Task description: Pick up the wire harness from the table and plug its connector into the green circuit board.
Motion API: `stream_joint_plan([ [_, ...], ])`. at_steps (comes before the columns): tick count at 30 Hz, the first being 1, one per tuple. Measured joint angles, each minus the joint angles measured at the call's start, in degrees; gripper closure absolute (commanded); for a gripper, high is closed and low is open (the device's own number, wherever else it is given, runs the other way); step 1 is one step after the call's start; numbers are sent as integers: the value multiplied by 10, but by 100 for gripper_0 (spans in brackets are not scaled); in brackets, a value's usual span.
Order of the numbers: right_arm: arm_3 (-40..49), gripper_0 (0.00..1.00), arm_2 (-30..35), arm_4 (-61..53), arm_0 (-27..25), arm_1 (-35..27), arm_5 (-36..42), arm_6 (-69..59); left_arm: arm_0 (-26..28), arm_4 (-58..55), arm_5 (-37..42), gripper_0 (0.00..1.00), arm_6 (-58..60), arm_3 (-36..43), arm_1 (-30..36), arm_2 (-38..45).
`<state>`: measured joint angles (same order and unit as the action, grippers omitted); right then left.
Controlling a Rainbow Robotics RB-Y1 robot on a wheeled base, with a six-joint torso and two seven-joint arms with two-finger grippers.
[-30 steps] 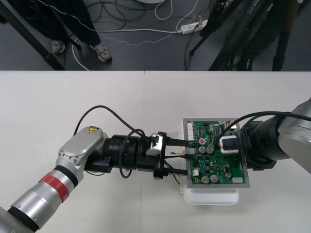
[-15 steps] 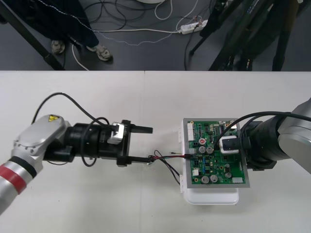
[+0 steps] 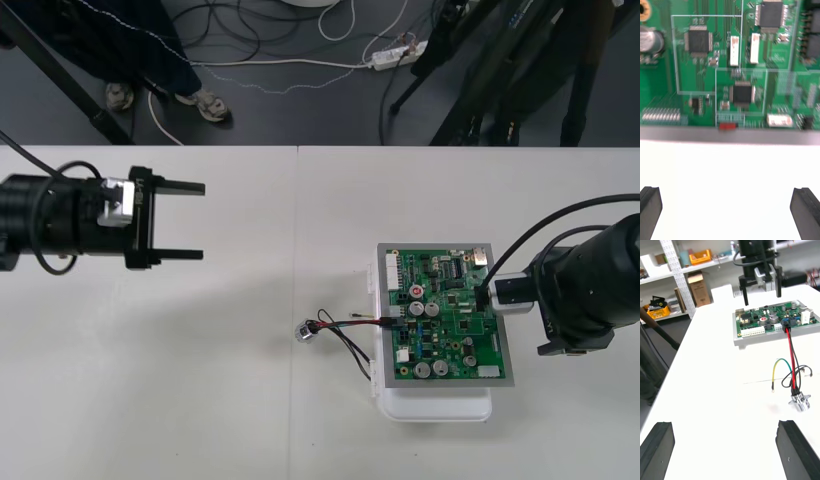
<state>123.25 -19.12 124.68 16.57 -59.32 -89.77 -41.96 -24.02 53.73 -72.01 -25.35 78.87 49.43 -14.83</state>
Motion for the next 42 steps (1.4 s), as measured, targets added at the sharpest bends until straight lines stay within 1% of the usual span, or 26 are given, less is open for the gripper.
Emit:
stream_joint_plan([
  [3, 0, 0, 28, -49, 0, -13, 0, 2, 0, 0, 11, 20, 46, 48, 38, 11],
  [8, 0, 0, 95, -127, 0, -17, 0, 3, -1, -1, 47, 20, 200, 136, 101, 27],
  [11, 0, 0, 144, -185, -1, -17, 0, 3, -6, -8, 67, 21, 276, 175, 135, 28],
  [15, 0, 0, 207, -254, -2, -17, 0, 3, -23, -21, 85, 21, 299, 200, 169, 28],
  [18, 0, 0, 238, -302, -2, -17, 2, 3, -43, -23, 89, 20, 299, 204, 181, 28],
  [20, 0, 0, 253, -334, -2, -17, 6, 3, -58, -23, 91, 20, 299, 207, 187, 28],
  [23, -4, 0, 275, -415, -2, -17, 21, 3, -80, -23, 93, 20, 307, 218, 202, 28],
  [26, -32, 0, 289, -494, -2, -17, 38, 3, -94, -23, 97, 20, 334, 236, 219, 28],
  [29, -61, 0, 292, -545, -2, -17, 45, 4, -99, -25, 99, 20, 380, 253, 228, 28],
  [33, -71, 0, 298, -585, -2, -17, 46, 23, -101, -25, 102, 21, 425, 271, 228, 28],
  [42, -53, 0, 329, -623, -2, -5, 40, 139, -101, -25, 105, 21, 426, 289, 228, 28],
])
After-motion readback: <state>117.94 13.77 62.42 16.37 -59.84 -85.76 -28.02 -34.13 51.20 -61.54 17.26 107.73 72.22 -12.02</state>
